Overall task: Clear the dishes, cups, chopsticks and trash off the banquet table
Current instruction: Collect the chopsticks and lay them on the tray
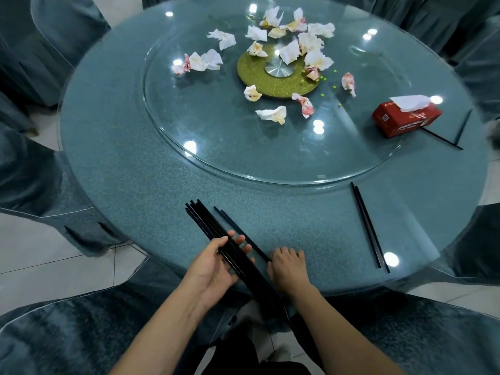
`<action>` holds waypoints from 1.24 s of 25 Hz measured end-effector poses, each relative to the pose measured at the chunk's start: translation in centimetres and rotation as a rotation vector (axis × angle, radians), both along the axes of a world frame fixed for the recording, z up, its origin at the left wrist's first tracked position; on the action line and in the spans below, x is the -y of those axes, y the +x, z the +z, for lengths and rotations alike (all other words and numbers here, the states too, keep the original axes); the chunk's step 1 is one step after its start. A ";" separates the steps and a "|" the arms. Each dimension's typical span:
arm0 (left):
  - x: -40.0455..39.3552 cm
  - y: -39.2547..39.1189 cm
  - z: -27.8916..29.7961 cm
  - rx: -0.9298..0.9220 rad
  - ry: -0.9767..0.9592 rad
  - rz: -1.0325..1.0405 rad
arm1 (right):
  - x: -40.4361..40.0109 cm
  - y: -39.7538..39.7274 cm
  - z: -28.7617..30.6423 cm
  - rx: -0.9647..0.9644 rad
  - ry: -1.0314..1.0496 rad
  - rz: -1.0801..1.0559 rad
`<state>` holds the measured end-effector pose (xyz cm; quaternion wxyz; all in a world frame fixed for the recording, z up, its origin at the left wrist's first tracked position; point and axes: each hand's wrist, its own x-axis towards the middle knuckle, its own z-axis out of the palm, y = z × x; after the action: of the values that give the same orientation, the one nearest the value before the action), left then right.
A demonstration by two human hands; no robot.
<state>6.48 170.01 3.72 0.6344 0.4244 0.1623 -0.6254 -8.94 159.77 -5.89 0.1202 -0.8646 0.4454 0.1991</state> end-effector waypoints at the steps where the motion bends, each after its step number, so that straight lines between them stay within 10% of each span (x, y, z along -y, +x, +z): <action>1: 0.2 -0.2 0.0 -0.001 0.002 -0.006 | 0.0 -0.4 0.1 0.019 0.022 -0.020; 12: 4.3 -2.5 1.3 0.040 -0.026 -0.157 | 1.3 -3.5 9.2 0.503 0.167 -0.251; 31: 7.9 -5.7 3.1 0.048 -0.081 -0.224 | 0.9 -7.2 16.0 0.550 0.230 -0.259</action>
<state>0.82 162.15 6.87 0.5808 0.4288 0.0730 -0.6881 -16.10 158.91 10.11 0.3573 -0.8029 0.4771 -0.0098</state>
